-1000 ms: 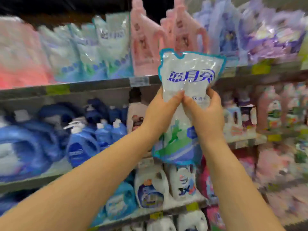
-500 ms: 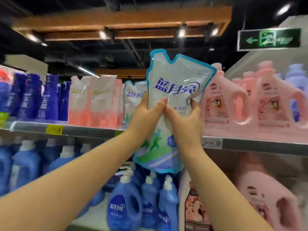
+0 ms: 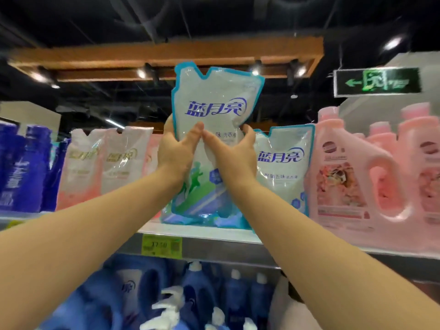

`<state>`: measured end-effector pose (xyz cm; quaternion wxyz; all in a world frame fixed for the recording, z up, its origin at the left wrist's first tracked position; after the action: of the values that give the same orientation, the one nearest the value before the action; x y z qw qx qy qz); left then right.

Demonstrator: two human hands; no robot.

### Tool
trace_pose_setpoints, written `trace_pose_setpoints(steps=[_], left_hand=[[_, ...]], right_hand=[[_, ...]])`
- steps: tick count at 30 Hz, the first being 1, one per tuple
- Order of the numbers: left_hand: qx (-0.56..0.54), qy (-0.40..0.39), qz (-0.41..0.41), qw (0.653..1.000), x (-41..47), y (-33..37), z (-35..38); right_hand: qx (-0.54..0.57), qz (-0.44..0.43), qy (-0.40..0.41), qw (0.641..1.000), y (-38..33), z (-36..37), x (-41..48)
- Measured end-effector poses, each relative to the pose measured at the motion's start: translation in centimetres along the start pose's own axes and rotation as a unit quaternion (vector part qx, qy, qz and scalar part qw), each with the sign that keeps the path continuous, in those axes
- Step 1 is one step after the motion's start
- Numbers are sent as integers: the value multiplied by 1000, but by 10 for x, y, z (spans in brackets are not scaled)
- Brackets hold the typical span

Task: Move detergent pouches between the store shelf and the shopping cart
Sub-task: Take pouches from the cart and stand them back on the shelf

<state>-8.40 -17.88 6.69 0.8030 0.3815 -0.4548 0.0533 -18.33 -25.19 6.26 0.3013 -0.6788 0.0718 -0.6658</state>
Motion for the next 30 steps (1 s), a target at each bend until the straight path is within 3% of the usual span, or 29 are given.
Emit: trace_pose_setpoints(steps=[10, 14, 19, 30], left_hand=[[-69, -28, -98, 992, 42, -105, 3], [-62, -24, -152, 986, 45, -134, 11], [12, -33, -159, 987, 48, -152, 11], [20, -38, -147, 988, 50, -155, 8]], right_hand=[[-77, 15, 47, 996, 77, 30, 12], [-129, 35, 26, 991, 88, 24, 15], [-174, 68, -10, 982, 101, 25, 10], [-182, 103, -50, 977, 108, 31, 15]])
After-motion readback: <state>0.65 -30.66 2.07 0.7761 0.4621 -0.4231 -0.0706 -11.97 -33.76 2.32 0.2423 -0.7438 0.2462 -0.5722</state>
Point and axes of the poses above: each hand's wrist, its own x-axis towards the middle knuckle, its own z-axis out of the palm, y = z × x, the point moved 4 cm from there along x, towards the middle knuckle, and after that the axes turned 8 degrees about -z, right-handed, at the moved point
